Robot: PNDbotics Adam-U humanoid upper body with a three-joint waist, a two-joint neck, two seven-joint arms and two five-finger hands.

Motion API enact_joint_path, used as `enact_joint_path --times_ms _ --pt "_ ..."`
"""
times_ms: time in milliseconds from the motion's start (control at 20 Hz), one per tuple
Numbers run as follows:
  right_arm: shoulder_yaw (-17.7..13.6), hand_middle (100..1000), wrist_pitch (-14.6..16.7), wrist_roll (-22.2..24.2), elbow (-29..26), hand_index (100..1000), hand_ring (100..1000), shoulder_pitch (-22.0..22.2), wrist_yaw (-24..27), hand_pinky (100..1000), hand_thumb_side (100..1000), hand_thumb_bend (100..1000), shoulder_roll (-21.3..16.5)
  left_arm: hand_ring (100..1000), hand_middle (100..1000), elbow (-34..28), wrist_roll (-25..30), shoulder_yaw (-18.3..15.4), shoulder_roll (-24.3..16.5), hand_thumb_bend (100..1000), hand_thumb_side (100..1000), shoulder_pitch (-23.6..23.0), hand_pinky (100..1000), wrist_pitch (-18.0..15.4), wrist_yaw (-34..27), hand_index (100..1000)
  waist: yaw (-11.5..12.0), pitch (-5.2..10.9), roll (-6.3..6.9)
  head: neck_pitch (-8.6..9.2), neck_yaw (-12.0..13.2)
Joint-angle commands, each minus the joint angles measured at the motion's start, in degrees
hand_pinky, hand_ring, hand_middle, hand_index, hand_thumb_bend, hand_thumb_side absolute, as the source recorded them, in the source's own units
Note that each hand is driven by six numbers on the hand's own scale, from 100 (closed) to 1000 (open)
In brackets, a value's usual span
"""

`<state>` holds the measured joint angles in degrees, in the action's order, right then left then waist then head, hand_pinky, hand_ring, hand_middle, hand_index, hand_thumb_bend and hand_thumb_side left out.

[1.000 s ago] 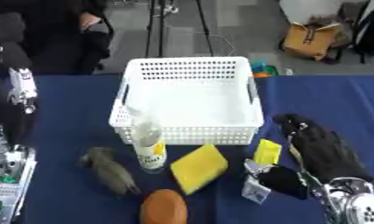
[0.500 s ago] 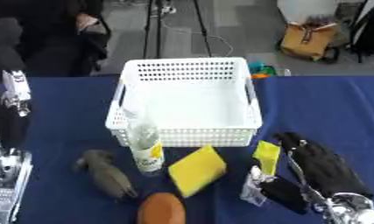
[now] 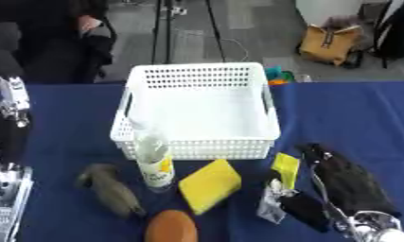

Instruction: Pick up objects on the table and place them in the box.

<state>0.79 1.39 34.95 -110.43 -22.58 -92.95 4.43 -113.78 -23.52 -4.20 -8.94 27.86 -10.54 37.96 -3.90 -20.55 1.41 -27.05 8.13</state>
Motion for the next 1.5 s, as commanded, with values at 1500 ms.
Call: enact_joint_path --times_ms 1500 --pt "-0.70 924 0.94 4.14 -3.55 1000 890 -0.02 1.56 592 1000 114 2.37 724 683 -0.81 1.39 1.52 1.45 100 723 2.58 741 0.33 -2.15 763 1.05 0.08 -0.70 1.67 -1.94"
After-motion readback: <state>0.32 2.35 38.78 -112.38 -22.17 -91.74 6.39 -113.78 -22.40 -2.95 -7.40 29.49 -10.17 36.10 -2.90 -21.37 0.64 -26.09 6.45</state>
